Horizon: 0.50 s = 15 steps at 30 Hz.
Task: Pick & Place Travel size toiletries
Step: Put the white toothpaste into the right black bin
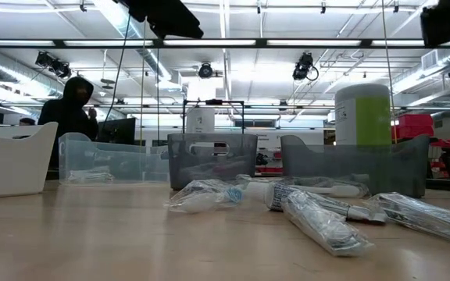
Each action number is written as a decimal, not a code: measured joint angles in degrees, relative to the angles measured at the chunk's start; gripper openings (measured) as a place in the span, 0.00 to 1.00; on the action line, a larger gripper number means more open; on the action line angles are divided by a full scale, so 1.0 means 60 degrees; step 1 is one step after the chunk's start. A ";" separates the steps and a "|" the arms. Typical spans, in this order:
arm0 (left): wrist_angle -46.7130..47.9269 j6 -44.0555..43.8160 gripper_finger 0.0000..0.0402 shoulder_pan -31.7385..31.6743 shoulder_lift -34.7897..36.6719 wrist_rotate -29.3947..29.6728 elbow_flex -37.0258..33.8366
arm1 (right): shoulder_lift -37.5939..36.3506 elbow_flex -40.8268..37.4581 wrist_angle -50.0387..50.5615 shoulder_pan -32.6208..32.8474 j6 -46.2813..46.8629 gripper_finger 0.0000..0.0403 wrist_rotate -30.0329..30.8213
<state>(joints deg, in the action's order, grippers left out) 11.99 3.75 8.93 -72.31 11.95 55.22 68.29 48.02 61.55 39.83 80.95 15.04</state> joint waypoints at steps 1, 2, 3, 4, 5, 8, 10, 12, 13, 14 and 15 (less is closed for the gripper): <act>0.0003 0.0000 0.43 0.0000 0.0000 0.0000 0.0000 | 0.0003 -0.0089 -0.0166 -0.0004 -0.0446 0.35 -0.0242; 0.0014 -0.0007 0.43 -0.0002 0.0000 0.0003 0.0000 | 0.0031 -0.0173 -0.0293 -0.0004 -0.0833 0.35 -0.0490; 0.0009 -0.0007 0.43 -0.0003 0.0000 0.0003 0.0000 | 0.0058 -0.0262 -0.0351 -0.0007 -0.1127 0.35 -0.0740; 0.0007 -0.0007 0.43 -0.0004 0.0000 0.0003 0.0000 | 0.0069 -0.0365 -0.0371 -0.0007 -0.1406 0.35 -0.0837; 0.0008 -0.0017 0.43 0.0000 0.0000 0.0003 0.0000 | 0.0069 -0.0495 -0.0402 -0.0010 -0.1564 0.35 -0.0860; 0.0009 -0.0131 0.43 0.0000 0.0000 0.0001 0.0000 | 0.0069 -0.0905 -0.0608 -0.0107 -0.1773 0.36 -0.1027; 0.0011 -0.0227 0.43 0.0000 0.0000 0.0000 0.0000 | 0.0069 -0.1234 -0.0802 -0.0193 -0.1811 0.39 -0.1342; 0.0011 -0.0230 0.43 -0.0002 0.0000 -0.0022 0.0000 | 0.0073 -0.1632 -0.1307 -0.0270 -0.1822 0.43 -0.1483; 0.0013 -0.0230 0.43 -0.0003 0.0000 -0.0023 0.0000 | 0.0073 -0.1845 -0.1677 -0.0292 -0.1820 0.46 -0.1526; 0.0014 -0.0230 0.43 -0.0001 0.0000 -0.0023 0.0000 | 0.0073 -0.2066 -0.2133 -0.0325 -0.1822 0.48 -0.1544; 0.0014 -0.0233 0.43 0.0000 0.0000 -0.0026 0.0000 | 0.0073 -0.2299 -0.2608 -0.0339 -0.1826 0.50 -0.1544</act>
<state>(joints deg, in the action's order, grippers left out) 12.08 2.35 8.93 -72.31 11.79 55.22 68.73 34.22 45.90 37.80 69.99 5.78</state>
